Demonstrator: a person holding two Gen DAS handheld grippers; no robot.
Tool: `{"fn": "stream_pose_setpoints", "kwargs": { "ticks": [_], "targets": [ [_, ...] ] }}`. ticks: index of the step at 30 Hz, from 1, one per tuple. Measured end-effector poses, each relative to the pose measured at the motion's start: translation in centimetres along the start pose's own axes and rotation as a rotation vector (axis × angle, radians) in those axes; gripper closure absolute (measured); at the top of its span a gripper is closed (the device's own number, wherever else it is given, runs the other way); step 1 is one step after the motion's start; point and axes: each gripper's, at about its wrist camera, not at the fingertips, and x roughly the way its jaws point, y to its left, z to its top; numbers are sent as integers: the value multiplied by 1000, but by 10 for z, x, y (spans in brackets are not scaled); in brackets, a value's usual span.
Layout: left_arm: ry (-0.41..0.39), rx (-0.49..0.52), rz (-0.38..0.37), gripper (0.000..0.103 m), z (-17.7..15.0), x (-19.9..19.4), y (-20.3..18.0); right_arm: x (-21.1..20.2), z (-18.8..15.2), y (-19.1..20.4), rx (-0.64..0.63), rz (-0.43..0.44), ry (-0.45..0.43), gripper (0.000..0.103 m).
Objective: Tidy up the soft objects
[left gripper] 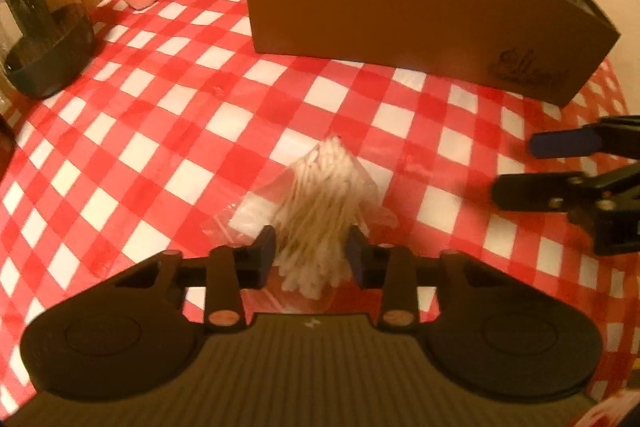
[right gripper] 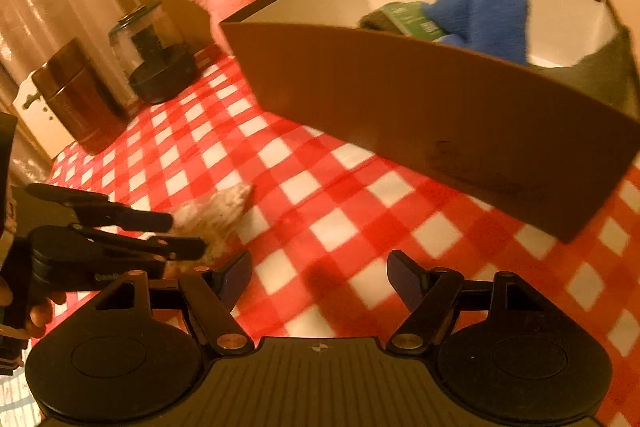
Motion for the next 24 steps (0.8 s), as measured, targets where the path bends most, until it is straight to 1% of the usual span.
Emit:
{"fn": "stream_pose_setpoints", "kwargs": {
  "ticks": [4,7,8,9,10,11,12,15,17,20,24],
  "targets": [
    [-22,6,-24,82,-3,-3,3,13,2,8,2,49,10,29],
    [-38,21,-45,88,-3,-6,5,20,2,15,-9,67,17,29],
    [-46,24,-54,95,-3,-8,5,22,2,16,-8,80,13,29],
    [-50,18,-74,96,-2,-9,7,23,3,17,-4,91,10,29],
    [-52,12,-85,96,-2,-10,8,25,3,18,0,99,6,35],
    [-56,10,-90,103,-2,-11,9,27,4,18,7,110,6,41],
    [-58,6,-97,103,-2,-12,10,28,5,18,15,122,4,49],
    [-67,-7,-107,103,-1,-15,12,29,8,19,26,135,-12,53],
    [-76,-6,-113,103,0,-17,13,28,10,18,32,146,-18,53],
    [-88,4,-111,103,2,-21,10,26,10,14,77,173,-18,53],
    [-107,-20,-142,103,4,-28,9,25,9,11,137,219,-15,53]
  ]
}}
